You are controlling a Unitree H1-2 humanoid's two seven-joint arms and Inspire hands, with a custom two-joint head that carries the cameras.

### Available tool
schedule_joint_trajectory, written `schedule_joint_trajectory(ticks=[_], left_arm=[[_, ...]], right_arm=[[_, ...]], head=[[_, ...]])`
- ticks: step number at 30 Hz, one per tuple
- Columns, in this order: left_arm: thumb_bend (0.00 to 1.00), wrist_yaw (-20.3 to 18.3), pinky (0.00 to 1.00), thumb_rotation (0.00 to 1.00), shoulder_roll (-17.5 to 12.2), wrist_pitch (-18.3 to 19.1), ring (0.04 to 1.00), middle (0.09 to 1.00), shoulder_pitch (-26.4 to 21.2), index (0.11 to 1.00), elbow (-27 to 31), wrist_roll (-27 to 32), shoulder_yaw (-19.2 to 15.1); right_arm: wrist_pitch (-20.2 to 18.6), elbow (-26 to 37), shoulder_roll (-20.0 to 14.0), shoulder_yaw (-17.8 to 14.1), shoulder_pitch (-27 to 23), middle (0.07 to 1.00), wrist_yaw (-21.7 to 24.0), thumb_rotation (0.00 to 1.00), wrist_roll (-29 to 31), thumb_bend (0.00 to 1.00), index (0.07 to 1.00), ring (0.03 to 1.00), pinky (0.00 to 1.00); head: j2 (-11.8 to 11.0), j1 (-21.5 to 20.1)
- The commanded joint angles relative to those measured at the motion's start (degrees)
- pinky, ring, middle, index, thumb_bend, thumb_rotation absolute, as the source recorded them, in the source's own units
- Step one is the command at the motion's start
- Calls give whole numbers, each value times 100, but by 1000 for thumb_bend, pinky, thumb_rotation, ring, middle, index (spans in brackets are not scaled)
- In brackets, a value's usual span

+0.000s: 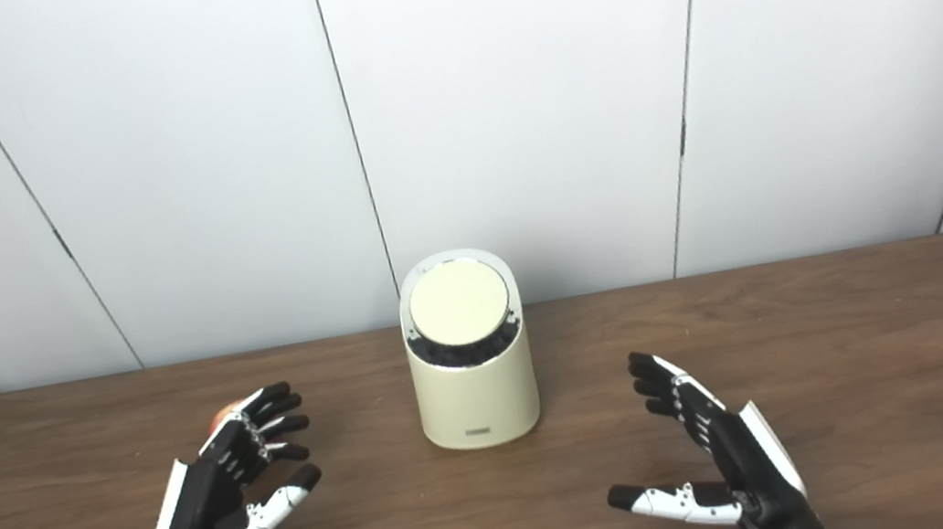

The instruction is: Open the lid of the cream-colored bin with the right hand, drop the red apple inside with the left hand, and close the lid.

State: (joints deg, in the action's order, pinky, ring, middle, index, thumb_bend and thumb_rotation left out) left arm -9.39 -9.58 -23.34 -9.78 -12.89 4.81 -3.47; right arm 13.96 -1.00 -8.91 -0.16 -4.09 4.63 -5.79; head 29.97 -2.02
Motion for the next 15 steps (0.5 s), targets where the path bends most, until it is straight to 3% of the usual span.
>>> schedule_joint_trajectory(ticks=[1,15], left_arm=[[650,9,610,154,26,-43,750,806,218,834,-220,34,21],[666,12,616,171,53,-39,749,806,173,835,-286,50,23]], right_arm=[[131,-59,91,53,57,878,-27,270,89,748,875,862,841],[4,31,129,70,3,887,-75,280,-15,742,876,863,833]], head=[[3,-2],[-35,69]])
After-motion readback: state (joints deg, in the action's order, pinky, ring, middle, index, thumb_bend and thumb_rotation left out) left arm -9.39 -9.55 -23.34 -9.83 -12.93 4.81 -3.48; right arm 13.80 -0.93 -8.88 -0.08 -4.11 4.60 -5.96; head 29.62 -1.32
